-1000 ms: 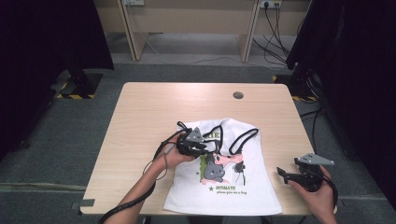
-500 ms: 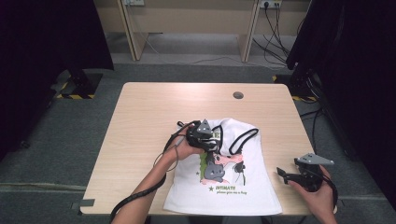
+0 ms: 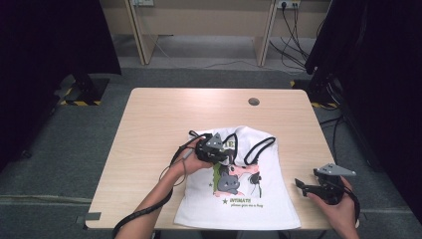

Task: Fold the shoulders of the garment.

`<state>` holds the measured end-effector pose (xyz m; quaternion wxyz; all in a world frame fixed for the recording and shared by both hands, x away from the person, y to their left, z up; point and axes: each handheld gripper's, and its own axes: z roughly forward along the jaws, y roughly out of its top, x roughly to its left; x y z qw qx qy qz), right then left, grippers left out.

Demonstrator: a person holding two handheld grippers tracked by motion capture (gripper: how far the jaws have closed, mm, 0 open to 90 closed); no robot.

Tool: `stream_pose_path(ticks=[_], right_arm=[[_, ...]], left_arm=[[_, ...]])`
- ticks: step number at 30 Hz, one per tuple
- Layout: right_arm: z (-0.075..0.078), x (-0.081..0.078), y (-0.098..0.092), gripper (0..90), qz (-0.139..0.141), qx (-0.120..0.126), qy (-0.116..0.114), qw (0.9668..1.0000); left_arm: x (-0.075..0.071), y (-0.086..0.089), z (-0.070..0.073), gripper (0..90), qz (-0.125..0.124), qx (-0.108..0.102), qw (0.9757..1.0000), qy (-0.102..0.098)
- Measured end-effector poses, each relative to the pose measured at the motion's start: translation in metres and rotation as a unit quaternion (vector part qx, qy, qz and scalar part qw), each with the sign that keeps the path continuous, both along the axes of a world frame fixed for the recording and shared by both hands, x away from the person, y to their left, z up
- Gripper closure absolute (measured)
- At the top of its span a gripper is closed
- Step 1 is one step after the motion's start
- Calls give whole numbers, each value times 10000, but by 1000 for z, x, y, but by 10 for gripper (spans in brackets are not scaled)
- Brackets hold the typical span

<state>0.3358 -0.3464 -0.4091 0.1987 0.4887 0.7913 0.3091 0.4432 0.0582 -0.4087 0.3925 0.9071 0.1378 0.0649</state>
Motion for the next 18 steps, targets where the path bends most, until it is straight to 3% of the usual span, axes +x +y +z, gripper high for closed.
stream_pose_path(ticks=[11, 18], right_arm=[[0, 0, 1, 164, -16, -28, 11, 10000], [0, 0, 1, 163, 5, -46, 4, 10000]], left_arm=[[-23, 18, -4, 787, -6, -20, 10000, -59], [-28, 24, -3, 718, 49, -54, 9999, -124]])
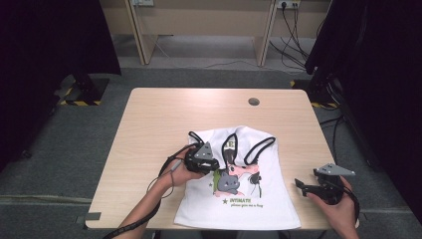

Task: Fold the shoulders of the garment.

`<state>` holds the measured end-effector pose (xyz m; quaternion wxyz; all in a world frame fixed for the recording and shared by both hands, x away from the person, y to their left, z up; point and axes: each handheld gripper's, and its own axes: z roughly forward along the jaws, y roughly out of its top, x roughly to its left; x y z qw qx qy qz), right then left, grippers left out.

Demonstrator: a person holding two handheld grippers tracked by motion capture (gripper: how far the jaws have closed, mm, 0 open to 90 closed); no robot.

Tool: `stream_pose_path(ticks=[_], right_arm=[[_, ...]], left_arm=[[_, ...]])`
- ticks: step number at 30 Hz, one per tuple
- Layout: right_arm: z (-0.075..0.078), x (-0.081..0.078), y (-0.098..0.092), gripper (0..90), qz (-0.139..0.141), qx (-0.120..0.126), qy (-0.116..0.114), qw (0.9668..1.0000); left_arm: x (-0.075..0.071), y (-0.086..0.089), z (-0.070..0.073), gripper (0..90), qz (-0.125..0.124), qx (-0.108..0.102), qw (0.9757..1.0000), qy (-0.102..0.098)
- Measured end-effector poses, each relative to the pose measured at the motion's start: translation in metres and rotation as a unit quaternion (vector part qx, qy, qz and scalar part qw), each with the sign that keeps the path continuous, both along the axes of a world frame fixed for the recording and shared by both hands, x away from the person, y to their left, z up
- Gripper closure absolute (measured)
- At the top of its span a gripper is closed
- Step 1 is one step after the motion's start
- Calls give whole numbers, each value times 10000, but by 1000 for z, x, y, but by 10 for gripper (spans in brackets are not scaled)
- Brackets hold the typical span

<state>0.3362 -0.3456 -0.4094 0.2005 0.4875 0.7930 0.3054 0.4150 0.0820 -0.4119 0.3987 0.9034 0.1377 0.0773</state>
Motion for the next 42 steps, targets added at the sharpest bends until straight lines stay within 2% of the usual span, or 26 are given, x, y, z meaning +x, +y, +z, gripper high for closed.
stream_pose_path(ticks=[3, 5, 7, 10, 13, 15, 18, 22, 27, 29, 34, 38, 42], right_arm=[[3, 1, 4, 163, 79, -122, -145, 9998], [10, 3, 13, 174, 246, -195, -245, 9992], [16, 8, 25, 190, 484, -148, -275, 9983], [23, 17, 51, 250, 962, -172, -296, 9948], [26, 29, 80, 365, 1451, -161, -293, 9889], [26, 36, 99, 435, 1834, -192, -304, 9824], [25, 47, 125, 516, 2220, -254, -309, 9742], [22, 57, 149, 588, 2544, -362, -290, 9660], [11, 64, 168, 664, 2823, -673, -89, 9569], [8, 65, 172, 709, 2848, -761, -31, 9556], [6, 65, 174, 790, 2918, -763, 126, 9533], [7, 63, 171, 806, 2916, -728, 163, 9536], [11, 60, 162, 809, 2898, -656, 196, 9546]], left_arm=[[0, 0, 5, 686, 33, -22, 10000, -43], [1, -1, 7, 666, 19, 19, 10000, -64], [3, -4, 8, 649, 27, 76, 9999, -77], [5, -6, 8, 625, 24, 148, 9999, -56], [4, -6, 7, 616, 23, 166, 9998, -53], [2, -6, 6, 609, 38, 134, 9999, -41], [-1, -7, 6, 591, 21, 154, 9999, -47], [-4, -7, 6, 582, -9, 227, 9997, -118], [-4, -9, 4, 575, 23, 314, 9993, -184], [-4, -11, 1, 574, 38, 361, 9991, -201], [-3, -14, -2, 585, 56, 410, 9989, -222], [-4, -17, -3, 602, 12, 518, 9984, -238], [-4, -15, -5, 608, 44, 512, 9985, -199]])
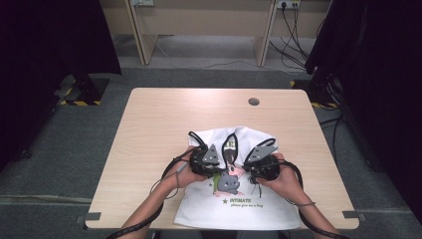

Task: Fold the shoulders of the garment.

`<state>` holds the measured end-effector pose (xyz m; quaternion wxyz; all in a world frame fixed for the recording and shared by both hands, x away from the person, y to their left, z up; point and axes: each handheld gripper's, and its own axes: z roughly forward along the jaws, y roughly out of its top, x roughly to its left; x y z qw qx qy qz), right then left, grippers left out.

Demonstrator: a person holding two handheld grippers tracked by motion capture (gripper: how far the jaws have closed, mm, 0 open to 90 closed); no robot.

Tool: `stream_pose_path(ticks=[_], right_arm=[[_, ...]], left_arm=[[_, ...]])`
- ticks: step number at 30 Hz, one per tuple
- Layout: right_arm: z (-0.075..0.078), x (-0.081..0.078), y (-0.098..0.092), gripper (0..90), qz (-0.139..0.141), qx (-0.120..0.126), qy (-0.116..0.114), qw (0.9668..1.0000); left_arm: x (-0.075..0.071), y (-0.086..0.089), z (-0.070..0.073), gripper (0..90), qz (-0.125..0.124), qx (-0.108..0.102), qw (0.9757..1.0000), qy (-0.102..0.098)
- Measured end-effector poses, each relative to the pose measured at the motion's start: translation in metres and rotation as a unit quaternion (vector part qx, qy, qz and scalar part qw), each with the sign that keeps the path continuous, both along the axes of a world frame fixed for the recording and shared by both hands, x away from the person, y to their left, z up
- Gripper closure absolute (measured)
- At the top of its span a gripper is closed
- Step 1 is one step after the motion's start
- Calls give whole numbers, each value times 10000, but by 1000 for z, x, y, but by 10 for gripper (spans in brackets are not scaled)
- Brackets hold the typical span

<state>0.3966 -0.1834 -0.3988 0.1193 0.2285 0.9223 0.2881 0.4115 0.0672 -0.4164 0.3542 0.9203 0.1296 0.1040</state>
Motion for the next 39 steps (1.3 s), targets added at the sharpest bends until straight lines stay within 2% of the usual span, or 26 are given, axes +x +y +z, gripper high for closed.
stream_pose_path(ticks=[4, 8, 15, 17, 21, 22, 23, 24, 25, 26, 27, 28, 29, 30, 31, 32, 33, 34, 35, 36, 37, 38, 39], right_arm=[[2, -3, -8, 809, -9, 17, 44, 10000], [1, -8, -9, 809, 96, 2, 72, 9999], [-1, -11, -12, 775, 174, 0, 153, 9997], [1, -11, -14, 711, 145, 94, 136, 9998], [10, -9, -20, 489, -93, 357, 54, 9993], [12, -8, -22, 433, -228, 445, 39, 9987], [15, -7, -25, 382, -344, 544, 49, 9979], [15, -7, -25, 382, -344, 544, 49, 9979], [20, -1, -35, 382, -680, 793, 138, 9944], [20, -1, -35, 237, -680, 793, 138, 9944], [20, -1, -35, 237, -680, 793, 138, 9944], [23, 4, -44, 150, -822, 983, 223, 9915], [23, 4, -44, 150, -822, 983, 223, 9915], [26, 8, -53, 150, -1038, 1121, 226, 9880], [26, 8, -53, 132, -1038, 1121, 226, 9880], [26, 8, -53, 132, -1038, 1121, 226, 9880], [28, 11, -60, 112, -1213, 1177, 182, 9854], [28, 11, -60, 112, -1213, 1177, 182, 9854], [30, 13, -69, 112, -1449, 1215, 70, 9819], [30, 13, -69, 94, -1449, 1215, 70, 9819], [30, 13, -69, 94, -1449, 1215, 70, 9819], [31, 14, -76, 94, -1599, 1158, -26, 9803], [31, 14, -76, 94, -1599, 1158, -26, 9803]], left_arm=[[0, 3, 0, 609, 30, -21, 10000, 15], [1, 4, 1, 608, 43, -43, 10000, 24], [-1, 8, 5, 580, 149, -221, 9996, 8], [-1, 10, 7, 568, 192, -301, 9994, 22], [-2, 17, 14, 506, 371, -503, 9980, -28], [-1, 19, 16, 479, 479, -571, 9972, -36], [0, 27, 22, 433, 798, -789, 9937, -19], [0, 27, 22, 368, 798, -789, 9937, -19], [0, 27, 22, 368, 798, -789, 9937, -19], [2, 35, 26, 368, 1056, -894, 9904, -43], [2, 35, 26, 299, 1056, -894, 9904, -43], [3, 44, 28, 299, 1306, -1007, 9863, -15], [3, 44, 28, 255, 1306, -1007, 9863, -15], [3, 44, 28, 255, 1306, -1007, 9863, -15], [4, 54, 29, 255, 1510, -1112, 9823, -10], [4, 54, 29, 226, 1510, -1112, 9823, -10], [3, 66, 30, 226, 1743, -1253, 9767, 66], [3, 66, 30, 201, 1743, -1253, 9767, 66], [3, 66, 30, 201, 1743, -1253, 9767, 66], [3, 75, 31, 201, 1892, -1341, 9727, 86], [3, 75, 31, 181, 1892, -1341, 9727, 86], [3, 75, 31, 181, 1892, -1341, 9727, 86], [2, 83, 32, 181, 2029, -1420, 9688, 133]])
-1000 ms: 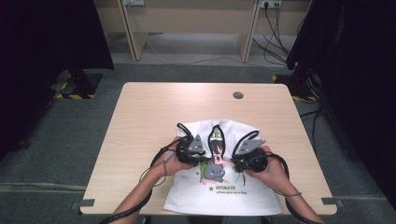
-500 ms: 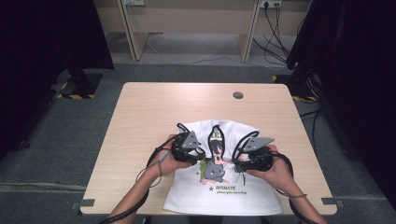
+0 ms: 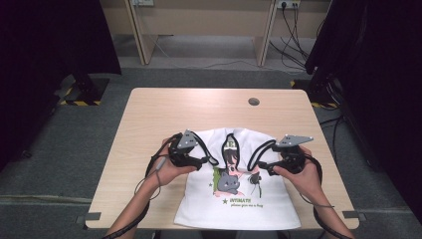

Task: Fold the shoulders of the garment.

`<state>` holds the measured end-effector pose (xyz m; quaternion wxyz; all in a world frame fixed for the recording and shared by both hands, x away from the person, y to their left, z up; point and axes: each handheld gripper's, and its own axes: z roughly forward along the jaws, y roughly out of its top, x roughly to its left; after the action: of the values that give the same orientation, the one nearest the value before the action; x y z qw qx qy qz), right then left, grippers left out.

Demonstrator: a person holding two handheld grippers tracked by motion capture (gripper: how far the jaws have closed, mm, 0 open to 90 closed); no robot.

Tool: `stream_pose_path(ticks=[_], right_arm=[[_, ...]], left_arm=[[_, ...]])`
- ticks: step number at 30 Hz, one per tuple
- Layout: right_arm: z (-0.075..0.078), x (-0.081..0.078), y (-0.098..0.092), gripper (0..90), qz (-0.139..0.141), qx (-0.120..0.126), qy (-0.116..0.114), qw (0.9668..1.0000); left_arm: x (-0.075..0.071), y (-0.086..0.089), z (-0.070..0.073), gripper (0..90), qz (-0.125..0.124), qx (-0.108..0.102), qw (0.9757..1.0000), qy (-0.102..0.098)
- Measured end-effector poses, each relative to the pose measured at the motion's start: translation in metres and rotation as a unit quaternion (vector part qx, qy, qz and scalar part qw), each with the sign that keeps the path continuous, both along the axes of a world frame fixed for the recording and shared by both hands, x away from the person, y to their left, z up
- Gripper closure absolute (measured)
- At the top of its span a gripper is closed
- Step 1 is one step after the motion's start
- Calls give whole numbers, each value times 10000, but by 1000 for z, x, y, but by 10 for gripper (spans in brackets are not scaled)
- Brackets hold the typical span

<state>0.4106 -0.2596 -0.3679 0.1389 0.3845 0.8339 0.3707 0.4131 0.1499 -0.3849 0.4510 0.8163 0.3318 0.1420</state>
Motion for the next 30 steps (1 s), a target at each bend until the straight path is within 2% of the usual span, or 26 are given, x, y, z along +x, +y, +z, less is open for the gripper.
stream_pose_path(ticks=[1, 2, 3, 4, 5, 6, 7, 8, 9, 10, 11, 12, 13, 14, 15, 22, 30], right_arm=[[0, 0, 0, 94, 0, 0, 0, 10000], [1, 1, -8, 95, -180, 1, -34, 9998], [1, 1, -8, 95, -180, 1, -34, 9998], [2, 0, -18, 95, -342, 9, -102, 9994], [2, 0, -18, 94, -342, 9, -102, 9994], [2, 0, -18, 94, -342, 9, -102, 9994], [3, 0, -30, 94, -504, 1, -155, 9986], [3, 0, -30, 94, -504, 1, -155, 9986], [3, 0, -30, 94, -504, 1, -155, 9986], [3, -1, -45, 94, -739, -6, -185, 9971], [3, -1, -45, 94, -739, -6, -185, 9971], [4, -1, -59, 94, -936, 6, -184, 9954], [4, -1, -59, 94, -936, 6, -184, 9954], [4, -1, -59, 94, -936, 6, -184, 9954], [4, -2, -72, 94, -1113, 53, -173, 9936], [1, -3, -92, 94, -1367, 107, -104, 9905], [-5, -5, -94, 94, -1365, 66, -25, 9906]], left_arm=[[0, 0, 0, 148, 0, 0, 10000, 0], [-1, 8, 1, 148, 123, -128, 9998, 37], [-1, 8, 1, 129, 123, -128, 9998, 37], [-1, 8, 1, 129, 123, -128, 9998, 37], [-1, 17, 1, 129, 255, -184, 9995, 61], [-1, 17, 1, 101, 255, -184, 9995, 61], [-1, 17, 1, 101, 255, -184, 9995, 61], [-2, 26, 1, 101, 397, -294, 9987, 83], [-2, 26, 1, 99, 397, -294, 9987, 83], [-3, 35, 1, 99, 527, -327, 9981, 54], [-3, 35, 1, 93, 527, -327, 9981, 54], [-3, 35, 1, 93, 527, -327, 9981, 54], [-4, 42, 1, 93, 633, -426, 9971, 70], [-4, 42, 1, 85, 633, -426, 9971, 70], [-4, 47, 1, 81, 712, -458, 9964, 81], [-4, 63, -2, 87, 834, -608, 9944, 202], [-3, 66, -5, 101, 876, -674, 9935, 285]])
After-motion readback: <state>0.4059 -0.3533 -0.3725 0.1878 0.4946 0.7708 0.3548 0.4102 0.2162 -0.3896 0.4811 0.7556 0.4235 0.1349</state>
